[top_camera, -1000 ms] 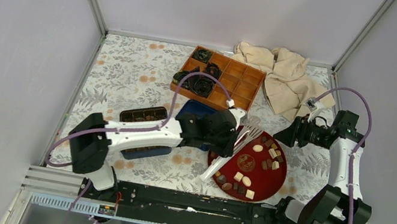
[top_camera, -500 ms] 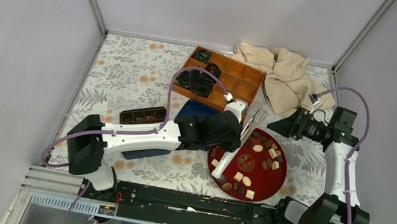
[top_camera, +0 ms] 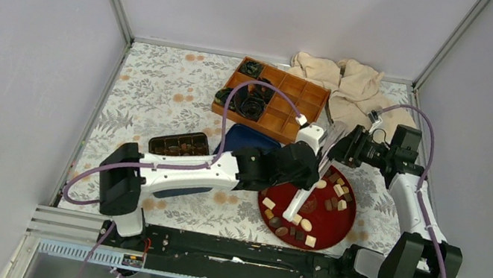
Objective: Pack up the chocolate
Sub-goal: Pick up the clamp from the plate.
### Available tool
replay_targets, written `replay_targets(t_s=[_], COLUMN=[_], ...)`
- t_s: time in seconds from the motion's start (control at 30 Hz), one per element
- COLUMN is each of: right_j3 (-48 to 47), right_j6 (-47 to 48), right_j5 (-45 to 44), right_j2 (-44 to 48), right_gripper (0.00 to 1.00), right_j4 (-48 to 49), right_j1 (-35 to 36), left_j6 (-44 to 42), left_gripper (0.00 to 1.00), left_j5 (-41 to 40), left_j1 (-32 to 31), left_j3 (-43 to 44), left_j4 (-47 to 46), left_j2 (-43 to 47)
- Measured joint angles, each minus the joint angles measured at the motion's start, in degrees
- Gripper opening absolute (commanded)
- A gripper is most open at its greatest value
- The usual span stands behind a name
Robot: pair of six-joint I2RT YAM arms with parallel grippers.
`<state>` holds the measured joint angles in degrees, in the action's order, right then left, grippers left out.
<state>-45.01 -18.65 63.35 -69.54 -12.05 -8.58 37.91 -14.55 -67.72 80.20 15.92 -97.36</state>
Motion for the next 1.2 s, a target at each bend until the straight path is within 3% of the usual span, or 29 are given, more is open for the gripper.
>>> replay_targets(t_s=[0.1, 0.17, 0.23, 0.33, 0.53, 0.63, 0.77, 0.87, 1.03, 1.2], right_j3=[0.1, 0.2, 0.3, 0.3, 0.4, 0.5, 0.5, 0.6, 0.6, 0.6], right_j6=[-2.4, -3.8, -5.6, -6.9, -8.7, -9.9, -10.3, -10.3, -9.9, -9.0], right_j5=[-0.3, -0.1, 0.4, 2.2, 7.1, 10.8, 13.9, 15.9, 17.6, 18.2], right_j2=[-0.9, -1.3, -1.8, -2.1, -1.9, -1.7, -1.6, -1.4, -0.4, -0.4], right_gripper=[0.10, 0.01, 0.00, 0.00, 0.00, 0.00, 0.00, 0.00, 0.00, 0.00], right_j4=[1.7, 2.6, 3.5, 5.0, 9.2, 12.7, 14.7, 15.5, 15.7, 15.4], right_j1=[0.8, 1.0, 1.0, 1.0, 1.0, 1.0, 1.2, 1.9, 3.3, 3.7], left_j6=[-0.3, -0.6, -1.4, -2.0, -0.7, 3.3, 8.9, 11.4, 17.0, 23.8], left_gripper=[0.06, 0.16, 0.37, 0.56, 0.73, 0.74, 0.73, 0.68, 0.51, 0.44], left_j5=[-0.5, -0.5, -0.2, 1.6, 11.2, 19.8, 29.4, 35.4, 42.9, 47.3], left_j1=[-0.2, -0.2, -0.3, -0.3, 2.1, 7.6, 13.2, 13.4, 13.3, 13.1], left_j3=[1.3, 1.6, 1.6, -1.9, -20.9, -29.1, -35.4, -35.9, -35.4, -34.0], left_j4=[-0.2, -0.5, -0.7, -5.7, -22.7, -33.9, -46.9, -53.5, -64.3, -73.3], left_j2=[-1.1, -1.6, -1.8, 0.0, 13.8, 18.7, 18.6, 16.0, 9.6, 2.9])
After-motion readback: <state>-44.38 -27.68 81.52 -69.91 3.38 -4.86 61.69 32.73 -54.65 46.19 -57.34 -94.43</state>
